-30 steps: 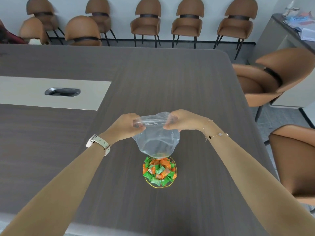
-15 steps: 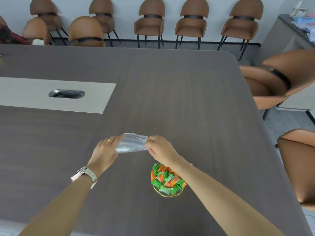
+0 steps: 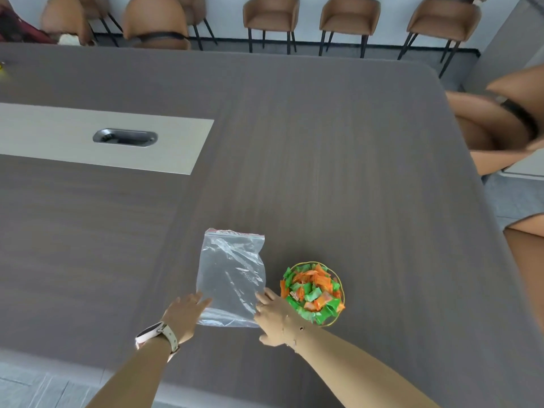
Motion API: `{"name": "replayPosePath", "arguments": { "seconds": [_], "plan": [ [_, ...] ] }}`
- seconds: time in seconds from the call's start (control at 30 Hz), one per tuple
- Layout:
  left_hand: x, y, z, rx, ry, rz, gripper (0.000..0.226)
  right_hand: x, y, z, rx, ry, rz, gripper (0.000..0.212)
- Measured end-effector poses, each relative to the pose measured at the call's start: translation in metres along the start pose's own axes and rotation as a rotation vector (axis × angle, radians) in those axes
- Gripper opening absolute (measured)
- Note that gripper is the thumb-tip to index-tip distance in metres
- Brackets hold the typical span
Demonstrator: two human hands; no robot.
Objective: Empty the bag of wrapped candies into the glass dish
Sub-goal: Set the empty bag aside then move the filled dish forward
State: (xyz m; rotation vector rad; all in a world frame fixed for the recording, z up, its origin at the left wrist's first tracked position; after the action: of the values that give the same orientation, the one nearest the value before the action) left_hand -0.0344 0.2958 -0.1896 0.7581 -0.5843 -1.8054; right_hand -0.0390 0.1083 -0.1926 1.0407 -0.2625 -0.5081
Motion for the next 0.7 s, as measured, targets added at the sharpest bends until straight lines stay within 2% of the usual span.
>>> {"name": "replayPosePath", "arguments": {
  "seconds": [0.1, 0.2, 0.33, 0.43, 0.5, 0.57, 0.63, 0.7],
  "plan": [
    [0.004, -0.010, -0.004, 0.006, 0.007, -0.008, 0.086, -0.006, -0.011, -0.006, -0.085, -0.026, 0.062, 0.071],
    [0.005, -0.010, -0.009, 0.002, 0.053, -0.042, 0.091, -0.010, -0.008, -0.012, -0.097, -0.049, 0.073, 0.077],
    [-0.001, 0.000, -0.012, -0.023, 0.073, -0.101, 0.098, -0.001, 0.011, -0.009, 0.102, -0.028, -0.148, 0.069],
    [-0.007, 0.008, -0.008, -0.084, 0.099, -0.115, 0.109, 0.021, 0.033, 0.009, 0.282, 0.066, -0.336, 0.063],
    [-0.007, 0.026, -0.006, -0.047, 0.093, -0.090, 0.105, 0.050, 0.049, 0.024, 0.363, 0.074, -0.378, 0.062],
    [0.001, 0.055, -0.007, 0.101, 0.059, 0.001, 0.096, 0.090, 0.059, 0.041, 0.444, -0.016, -0.379, 0.052],
    [0.017, 0.088, -0.012, 0.276, 0.016, 0.192, 0.081, 0.132, 0.059, 0.062, 0.450, -0.204, -0.395, 0.040],
    [0.043, 0.110, -0.018, 0.321, -0.044, 0.338, 0.063, 0.168, 0.043, 0.085, 0.402, -0.424, -0.463, 0.033]
  ]
}}
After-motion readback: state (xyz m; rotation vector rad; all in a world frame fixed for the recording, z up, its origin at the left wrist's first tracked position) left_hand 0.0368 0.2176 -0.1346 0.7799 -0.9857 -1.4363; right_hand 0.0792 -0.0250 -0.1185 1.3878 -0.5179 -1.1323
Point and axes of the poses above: each hand's wrist, its own z-axis away from the middle knuckle, its own y-axis out of the back of the hand, x = y × z, the point moved 6 cm from there along -z, towards the middle knuckle, and after that the axes turned 5 degrees about y, right-handed, at the moved point
